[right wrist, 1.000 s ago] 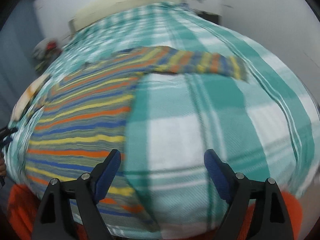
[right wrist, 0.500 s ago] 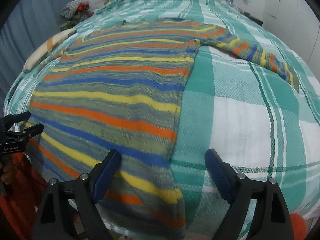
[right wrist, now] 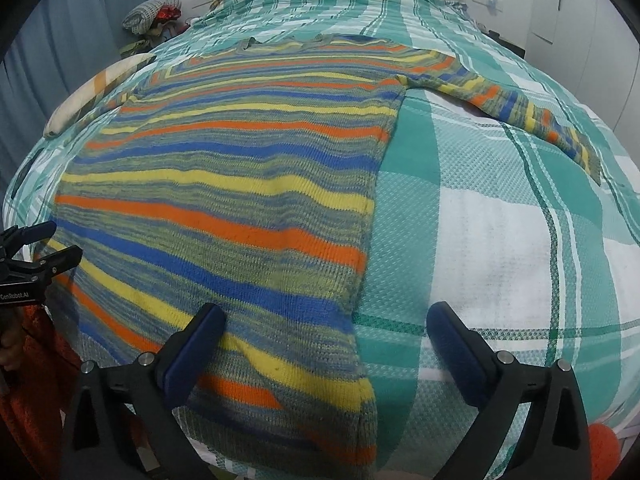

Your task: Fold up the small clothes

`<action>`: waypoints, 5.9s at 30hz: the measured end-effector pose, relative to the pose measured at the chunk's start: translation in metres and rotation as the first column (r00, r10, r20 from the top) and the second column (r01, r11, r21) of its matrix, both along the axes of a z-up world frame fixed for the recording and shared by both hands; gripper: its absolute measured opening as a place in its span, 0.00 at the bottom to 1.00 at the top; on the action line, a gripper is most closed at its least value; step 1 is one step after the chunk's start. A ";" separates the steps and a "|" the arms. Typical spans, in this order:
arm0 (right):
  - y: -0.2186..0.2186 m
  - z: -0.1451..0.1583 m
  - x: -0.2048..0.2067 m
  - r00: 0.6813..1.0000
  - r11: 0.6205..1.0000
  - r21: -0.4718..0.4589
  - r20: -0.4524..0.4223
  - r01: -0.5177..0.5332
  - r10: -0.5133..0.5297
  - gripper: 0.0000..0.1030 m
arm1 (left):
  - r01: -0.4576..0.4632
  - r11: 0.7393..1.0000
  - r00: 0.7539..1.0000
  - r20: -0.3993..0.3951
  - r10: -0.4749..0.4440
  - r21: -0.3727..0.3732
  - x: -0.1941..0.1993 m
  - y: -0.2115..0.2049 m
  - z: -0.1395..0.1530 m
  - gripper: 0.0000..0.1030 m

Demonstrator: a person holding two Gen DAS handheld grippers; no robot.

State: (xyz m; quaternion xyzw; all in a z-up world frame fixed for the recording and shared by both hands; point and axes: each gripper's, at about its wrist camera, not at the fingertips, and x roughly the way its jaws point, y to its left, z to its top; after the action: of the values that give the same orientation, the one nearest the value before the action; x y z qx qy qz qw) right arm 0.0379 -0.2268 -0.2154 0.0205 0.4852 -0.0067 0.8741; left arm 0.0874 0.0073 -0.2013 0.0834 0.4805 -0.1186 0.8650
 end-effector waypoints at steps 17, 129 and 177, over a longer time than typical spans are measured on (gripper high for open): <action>0.001 -0.001 -0.001 1.000 1.000 -0.006 0.001 0.004 -0.004 0.99 | -0.003 1.000 1.000 -0.012 0.003 -0.001 0.000 0.001 0.001 1.00; -0.038 0.097 0.255 0.993 0.995 0.008 -0.064 -0.099 0.100 0.60 | -0.179 0.947 0.978 0.054 0.200 -0.267 0.001 0.059 0.061 0.99; 0.100 0.083 0.015 0.996 0.987 -0.161 0.089 0.006 0.009 0.86 | 0.000 0.984 0.997 0.076 0.014 -0.179 -0.002 0.042 0.074 0.99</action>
State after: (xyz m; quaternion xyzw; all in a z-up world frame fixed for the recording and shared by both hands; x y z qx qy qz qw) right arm 0.0525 -0.1268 -0.1323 -0.0501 0.4434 -0.0442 0.8938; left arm 0.0851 0.0496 -0.1271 0.0082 0.4347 -0.1550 0.8871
